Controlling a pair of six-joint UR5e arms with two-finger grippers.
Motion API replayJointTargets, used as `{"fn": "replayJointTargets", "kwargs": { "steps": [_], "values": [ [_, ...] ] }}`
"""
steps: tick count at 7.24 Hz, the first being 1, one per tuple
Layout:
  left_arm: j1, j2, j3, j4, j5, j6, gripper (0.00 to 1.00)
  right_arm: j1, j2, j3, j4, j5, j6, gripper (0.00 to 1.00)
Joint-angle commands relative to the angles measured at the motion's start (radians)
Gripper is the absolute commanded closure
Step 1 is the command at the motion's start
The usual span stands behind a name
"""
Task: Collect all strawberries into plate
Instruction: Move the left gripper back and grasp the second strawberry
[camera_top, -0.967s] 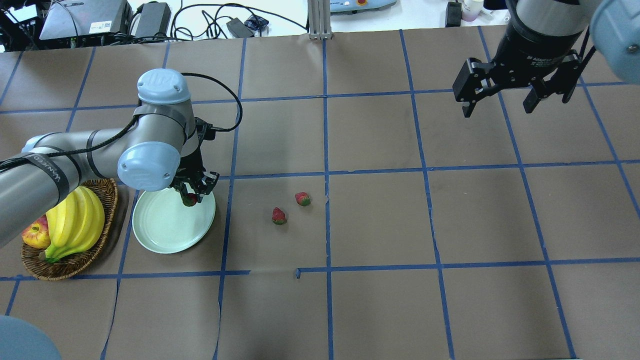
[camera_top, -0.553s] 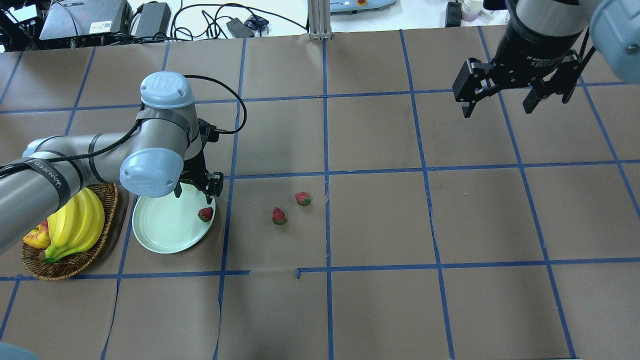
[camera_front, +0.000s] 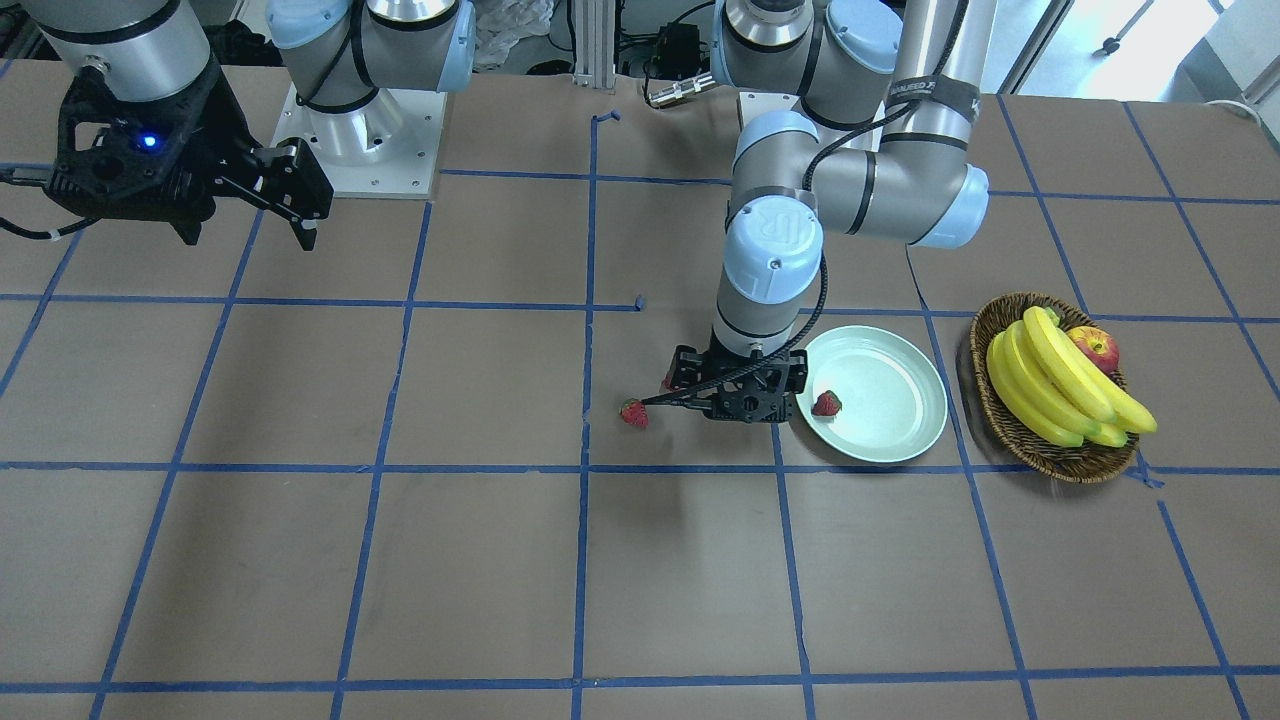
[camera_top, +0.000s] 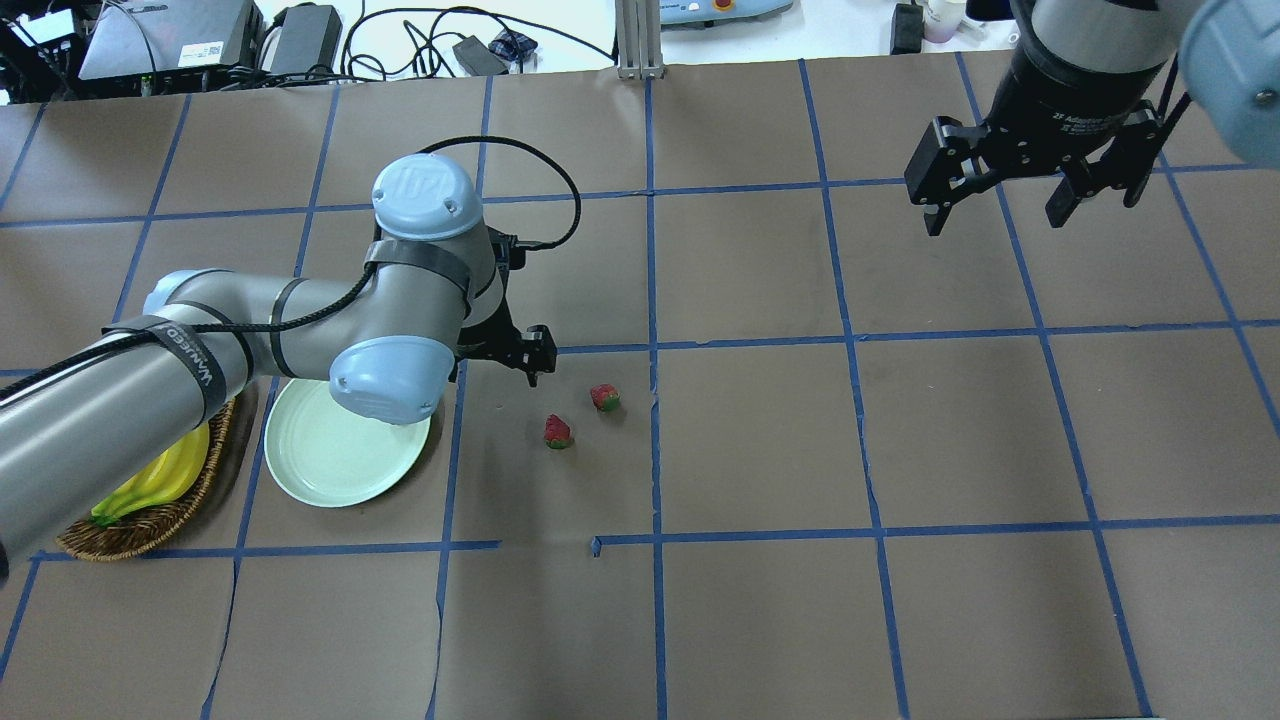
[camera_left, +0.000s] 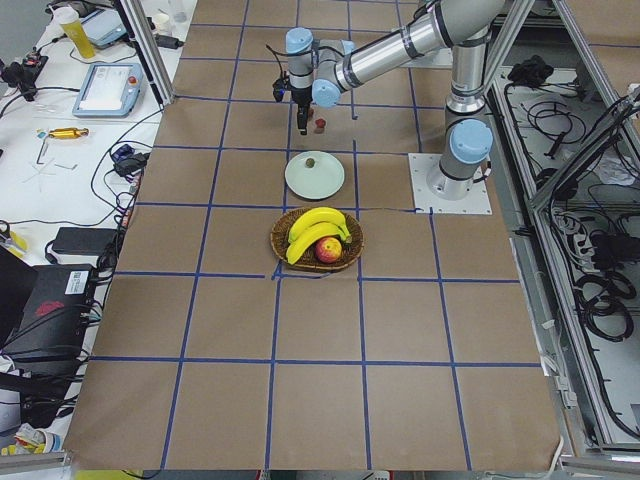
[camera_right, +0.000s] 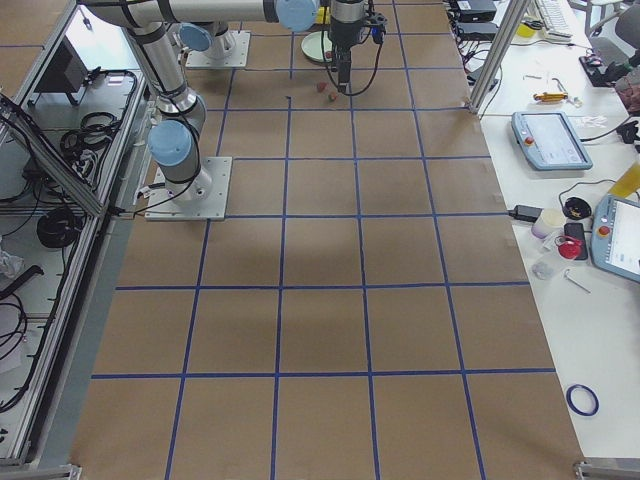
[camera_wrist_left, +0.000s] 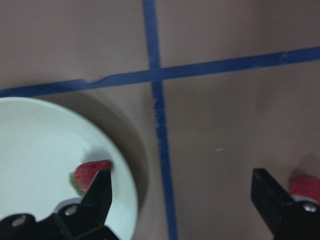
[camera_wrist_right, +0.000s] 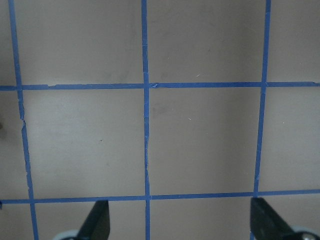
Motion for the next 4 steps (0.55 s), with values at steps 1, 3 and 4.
{"fn": "replayJointTargets", "kwargs": {
  "steps": [1,3,4],
  "values": [
    [-0.047,-0.013,-0.039,0.018,-0.066,-0.061,0.08,0.001,0.0,0.0,0.0,0.0,0.0,0.0],
    [-0.073,-0.031,-0.096,0.144,-0.067,-0.081,0.19,0.001,0.001,0.0,0.003,0.0,0.0,0.0],
    [-0.073,-0.045,-0.098,0.153,-0.067,-0.081,0.28,0.001,0.001,0.0,0.003,0.0,0.001,0.0]
  ]
}}
